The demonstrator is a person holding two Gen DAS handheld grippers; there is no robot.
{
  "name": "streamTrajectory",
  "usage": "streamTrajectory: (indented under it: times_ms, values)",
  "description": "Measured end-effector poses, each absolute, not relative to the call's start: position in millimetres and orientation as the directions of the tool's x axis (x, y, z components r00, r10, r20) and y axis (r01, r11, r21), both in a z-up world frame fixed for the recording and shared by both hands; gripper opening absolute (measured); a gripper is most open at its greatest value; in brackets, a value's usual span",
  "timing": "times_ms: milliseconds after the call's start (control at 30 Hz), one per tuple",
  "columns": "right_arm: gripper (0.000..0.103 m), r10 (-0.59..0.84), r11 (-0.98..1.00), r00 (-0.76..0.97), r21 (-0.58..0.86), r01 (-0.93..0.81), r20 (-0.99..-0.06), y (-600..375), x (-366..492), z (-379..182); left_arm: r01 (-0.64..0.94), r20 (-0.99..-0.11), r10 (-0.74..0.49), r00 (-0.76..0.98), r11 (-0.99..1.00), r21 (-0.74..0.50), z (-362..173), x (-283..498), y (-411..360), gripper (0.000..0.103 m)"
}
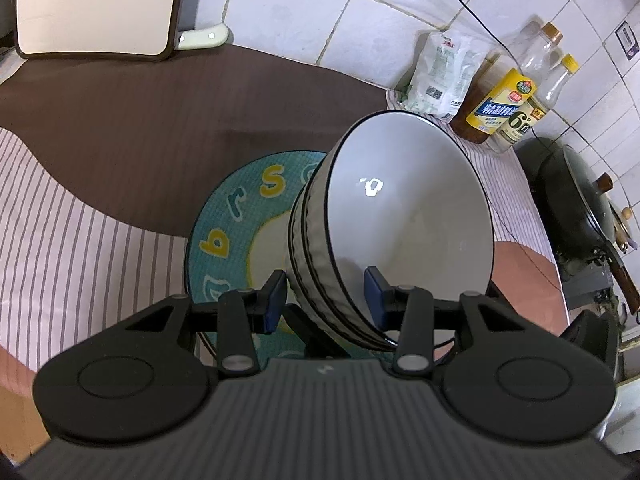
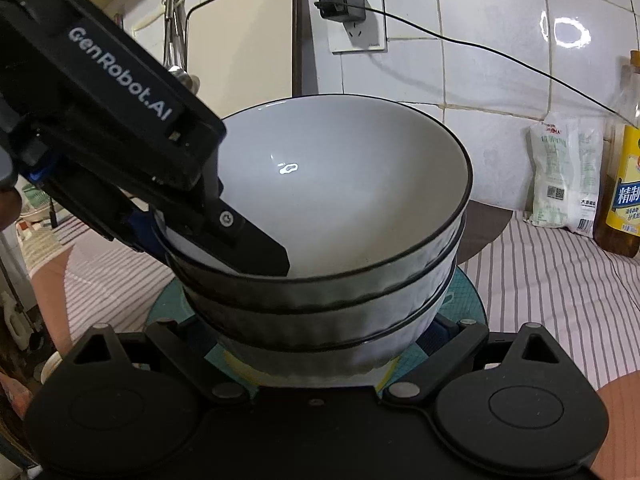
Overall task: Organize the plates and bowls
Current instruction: 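Lift the bowl stack with both grippers and carry it over the plate stack, then lower the bowl stack onto the egg plate and open both grippers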
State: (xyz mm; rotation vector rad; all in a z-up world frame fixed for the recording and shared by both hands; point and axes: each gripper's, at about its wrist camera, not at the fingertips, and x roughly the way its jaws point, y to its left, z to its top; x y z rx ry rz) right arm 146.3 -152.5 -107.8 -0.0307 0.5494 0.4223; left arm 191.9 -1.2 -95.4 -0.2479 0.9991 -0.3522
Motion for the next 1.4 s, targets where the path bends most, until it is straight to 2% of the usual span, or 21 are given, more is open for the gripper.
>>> streamTrajectory:
  times_ms: [833, 1133, 1400]
  values:
    - [0.099, 0.325, 0.936, 0.769, 0.074, -0.343, -0.55, -139, 148, -111, 0.172, -0.782, -0.374, 0.498, 0.927, -0.333, -102, 198, -7, 0.04]
    - [0.098, 0.284, 0.947, 0.727, 0.065, -0.315, -0.625, -129, 151, -98, 0.134, -0.79, -0.357, 0.498, 0.932, -0.337, -98, 201, -8, 0.039]
    - [0.099, 0.259, 0.955, 0.719, 0.061, -0.289, -0.645, -128, 132, -80, 0.142, -0.771, -0.314, 0.555, 0.948, -0.283, -73, 186, -9, 0.044]
